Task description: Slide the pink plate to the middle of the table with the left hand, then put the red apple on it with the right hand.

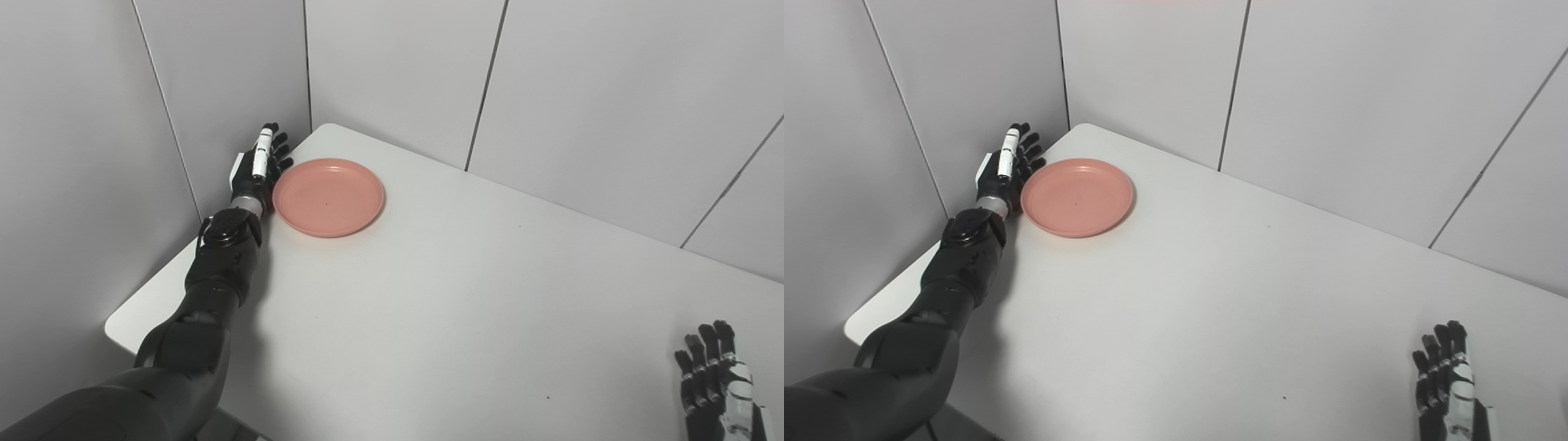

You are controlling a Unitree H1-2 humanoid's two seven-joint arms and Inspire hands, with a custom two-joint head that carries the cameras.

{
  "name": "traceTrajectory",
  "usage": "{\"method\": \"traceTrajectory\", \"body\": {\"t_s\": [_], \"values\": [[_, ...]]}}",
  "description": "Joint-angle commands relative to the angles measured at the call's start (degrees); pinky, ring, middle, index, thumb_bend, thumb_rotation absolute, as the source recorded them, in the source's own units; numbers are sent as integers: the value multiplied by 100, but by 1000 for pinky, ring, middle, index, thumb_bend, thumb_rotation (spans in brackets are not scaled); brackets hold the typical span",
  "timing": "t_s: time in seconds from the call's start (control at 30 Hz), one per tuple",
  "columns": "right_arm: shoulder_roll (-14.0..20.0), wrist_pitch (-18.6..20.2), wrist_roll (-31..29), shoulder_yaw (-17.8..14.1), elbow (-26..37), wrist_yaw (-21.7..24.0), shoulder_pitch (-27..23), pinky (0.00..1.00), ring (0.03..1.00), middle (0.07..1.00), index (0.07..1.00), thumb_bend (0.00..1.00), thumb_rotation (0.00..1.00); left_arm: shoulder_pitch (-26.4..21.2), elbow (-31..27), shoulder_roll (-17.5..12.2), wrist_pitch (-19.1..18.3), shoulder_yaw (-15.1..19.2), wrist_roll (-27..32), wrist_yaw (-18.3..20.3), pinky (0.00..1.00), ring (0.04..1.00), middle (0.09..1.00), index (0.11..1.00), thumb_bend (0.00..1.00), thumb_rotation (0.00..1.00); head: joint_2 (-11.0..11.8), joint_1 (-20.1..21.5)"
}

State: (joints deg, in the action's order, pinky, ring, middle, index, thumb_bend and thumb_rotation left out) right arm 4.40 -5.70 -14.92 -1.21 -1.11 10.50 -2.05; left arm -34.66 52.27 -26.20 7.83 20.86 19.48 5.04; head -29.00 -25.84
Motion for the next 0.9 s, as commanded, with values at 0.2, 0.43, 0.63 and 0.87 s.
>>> {"method": "traceTrajectory", "body": {"t_s": [0.2, 0.43, 0.63, 0.87], "values": [[62, 126, 14, -64, -333, 8, 514, 1000, 1000, 1000, 1000, 195, 1000, -79, -44, 55, -163, -121, 11, 180, 905, 908, 902, 883, 366, 1000, -9, 22], [37, 146, -31, -72, -315, 4, 520, 1000, 1000, 1000, 1000, 193, 1000, -87, -52, 164, -230, -86, 140, 210, 888, 884, 881, 868, 373, 1000, -20, 51], [24, 164, -22, -63, -287, -10, 518, 1000, 1000, 1000, 1000, 189, 1000, 7, -255, 268, -260, -104, 221, 407, 874, 879, 879, 864, 381, 1000, -23, 68], [8, 78, -24, -53, -290, 20, 527, 1000, 994, 1000, 1000, 167, 1000, 133, -695, 433, -562, -106, 218, 384, 867, 877, 878, 865, 392, 1000, -29, 90]]}}
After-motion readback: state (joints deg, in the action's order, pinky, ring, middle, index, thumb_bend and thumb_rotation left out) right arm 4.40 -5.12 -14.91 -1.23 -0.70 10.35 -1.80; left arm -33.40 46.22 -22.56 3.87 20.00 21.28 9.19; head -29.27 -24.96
